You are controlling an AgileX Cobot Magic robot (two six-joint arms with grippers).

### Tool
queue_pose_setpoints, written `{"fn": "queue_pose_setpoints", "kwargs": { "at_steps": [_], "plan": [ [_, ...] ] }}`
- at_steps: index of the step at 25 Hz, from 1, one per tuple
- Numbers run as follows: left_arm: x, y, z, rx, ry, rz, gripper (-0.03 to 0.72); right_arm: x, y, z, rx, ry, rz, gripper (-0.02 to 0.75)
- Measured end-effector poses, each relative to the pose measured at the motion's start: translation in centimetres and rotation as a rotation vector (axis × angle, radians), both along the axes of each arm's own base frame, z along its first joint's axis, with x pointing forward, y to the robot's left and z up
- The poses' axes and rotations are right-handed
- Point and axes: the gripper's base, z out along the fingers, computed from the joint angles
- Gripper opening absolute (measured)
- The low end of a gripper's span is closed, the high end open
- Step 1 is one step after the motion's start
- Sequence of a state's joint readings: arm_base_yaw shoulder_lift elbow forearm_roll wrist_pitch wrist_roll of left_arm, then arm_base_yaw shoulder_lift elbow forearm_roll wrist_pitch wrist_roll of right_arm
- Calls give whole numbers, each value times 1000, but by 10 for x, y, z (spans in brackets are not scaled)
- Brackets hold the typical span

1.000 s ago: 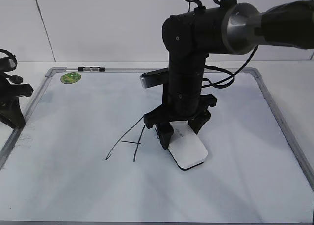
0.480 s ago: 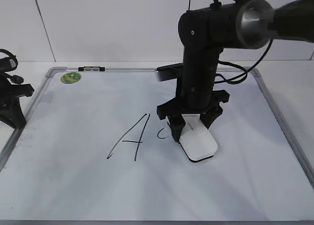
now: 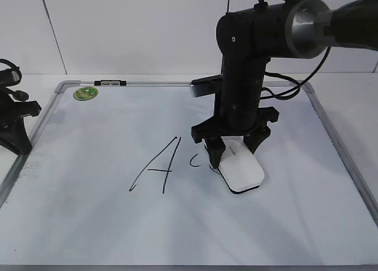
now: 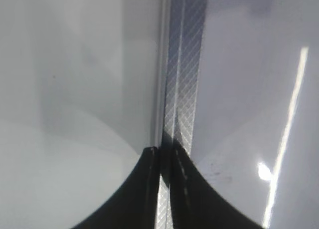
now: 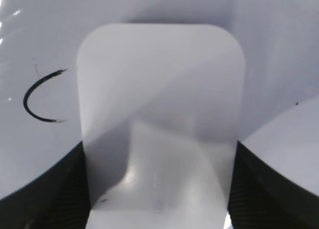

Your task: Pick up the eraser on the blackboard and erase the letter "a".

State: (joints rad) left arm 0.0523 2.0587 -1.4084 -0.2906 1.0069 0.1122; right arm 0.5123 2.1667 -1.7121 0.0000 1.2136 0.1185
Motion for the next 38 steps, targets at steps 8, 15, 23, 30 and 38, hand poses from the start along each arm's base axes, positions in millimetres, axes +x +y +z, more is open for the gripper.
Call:
{"fn": "queue_pose_setpoints", "kwargs": {
  "at_steps": [8,15,23,30,38],
  "plan": [
    [0,0,0,0,0,0,30,-9,15,0,-26,-15,53,532],
    [0,0,0,0,0,0,30,-22,35,0,-28,-18,112,532],
    [0,0,0,0,2,0,29,-32,49,0,-13,-9,140,532],
    [0,0,0,0,2,0,29,-37,55,0,-12,-8,162,532],
    [0,0,0,-1,3,-1,29,-35,53,0,-27,-18,153,532]
  ]
}}
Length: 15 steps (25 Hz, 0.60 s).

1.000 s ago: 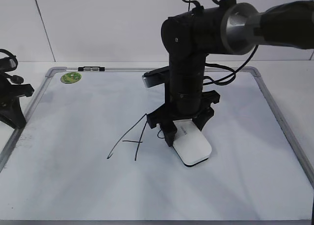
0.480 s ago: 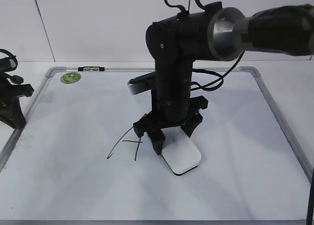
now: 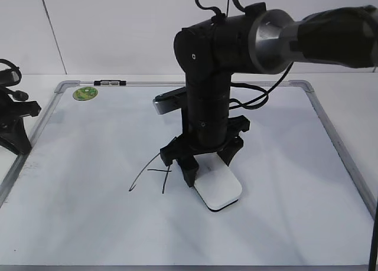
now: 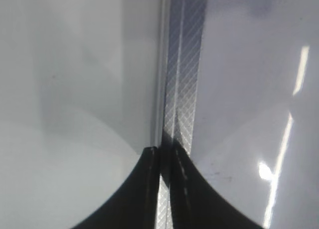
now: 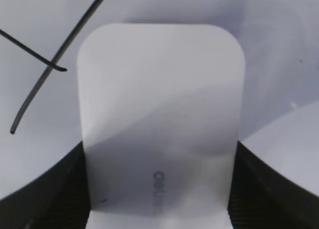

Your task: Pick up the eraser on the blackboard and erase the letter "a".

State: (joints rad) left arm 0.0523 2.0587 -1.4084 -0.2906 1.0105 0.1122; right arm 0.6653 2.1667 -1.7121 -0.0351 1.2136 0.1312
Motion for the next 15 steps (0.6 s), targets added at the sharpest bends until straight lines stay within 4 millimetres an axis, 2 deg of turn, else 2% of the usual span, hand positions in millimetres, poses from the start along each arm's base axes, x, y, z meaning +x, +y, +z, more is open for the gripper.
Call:
{"fn": "queue_pose_setpoints", "kwargs": {
  "at_steps": [7,15],
  "plan": [
    [0,0,0,2,0,-1,29,8,-11,0,13,10,-41,532],
    [0,0,0,1,2,-1,29,22,-32,0,17,10,-104,532]
  ]
}}
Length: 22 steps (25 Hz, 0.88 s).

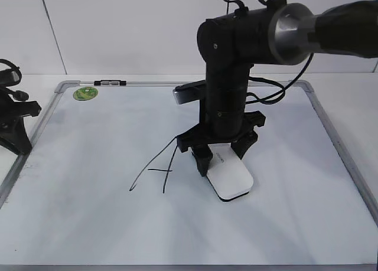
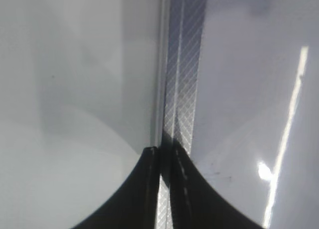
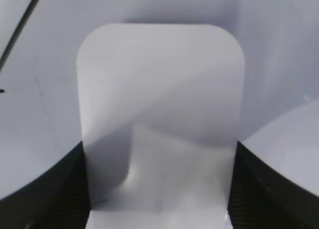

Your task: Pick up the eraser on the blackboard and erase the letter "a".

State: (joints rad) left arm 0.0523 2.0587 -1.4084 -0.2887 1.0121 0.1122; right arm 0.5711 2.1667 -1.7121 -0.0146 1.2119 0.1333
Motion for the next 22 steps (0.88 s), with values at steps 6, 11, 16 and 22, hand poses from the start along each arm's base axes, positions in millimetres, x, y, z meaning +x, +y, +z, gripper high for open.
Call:
{"fn": "queue_pose_setpoints", "kwargs": {
  "at_steps": [6,11,16,22],
  "plan": [
    [0,0,0,0,0,0,29,10,-17,0,2,1,-47,528],
    [0,0,0,0,0,0,29,13,-21,1,3,-1,-65,528],
    [0,0,0,0,-1,0,29,12,-30,24,-3,-61,-91,528],
    [0,0,0,0,-2,0,29,5,-44,77,-14,-217,-168,528]
  ]
}}
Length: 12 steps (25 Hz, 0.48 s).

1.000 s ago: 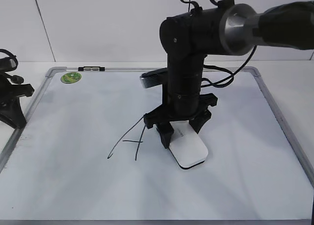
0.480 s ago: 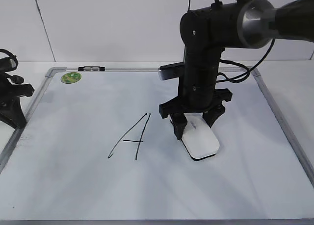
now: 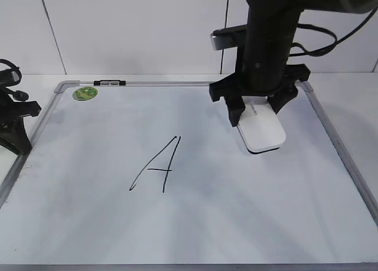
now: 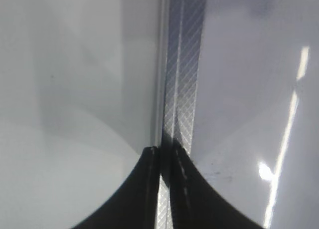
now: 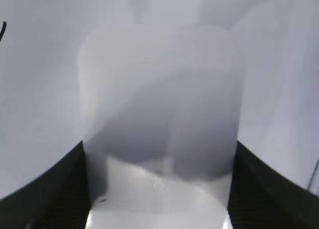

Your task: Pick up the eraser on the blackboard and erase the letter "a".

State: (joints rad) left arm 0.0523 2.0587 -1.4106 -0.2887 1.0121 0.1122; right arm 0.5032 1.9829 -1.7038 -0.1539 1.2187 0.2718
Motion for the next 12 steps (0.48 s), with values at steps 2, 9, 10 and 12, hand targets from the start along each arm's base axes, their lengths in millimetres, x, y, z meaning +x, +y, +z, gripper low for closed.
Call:
{"fn": "queue_pose_setpoints", "kwargs": {
  "at_steps": [2,9,10,12],
  "plan": [
    [0,0,0,0,0,0,29,-1,-4,10,-10,-38,-33,528],
    [0,0,0,0,0,0,29,0,-21,30,-29,-109,-104,528],
    [0,0,0,0,0,0,29,2,-27,29,-28,-108,-123,528],
    [0,0,0,0,0,0,29,8,-41,29,-29,-108,-162,528]
  ]
}}
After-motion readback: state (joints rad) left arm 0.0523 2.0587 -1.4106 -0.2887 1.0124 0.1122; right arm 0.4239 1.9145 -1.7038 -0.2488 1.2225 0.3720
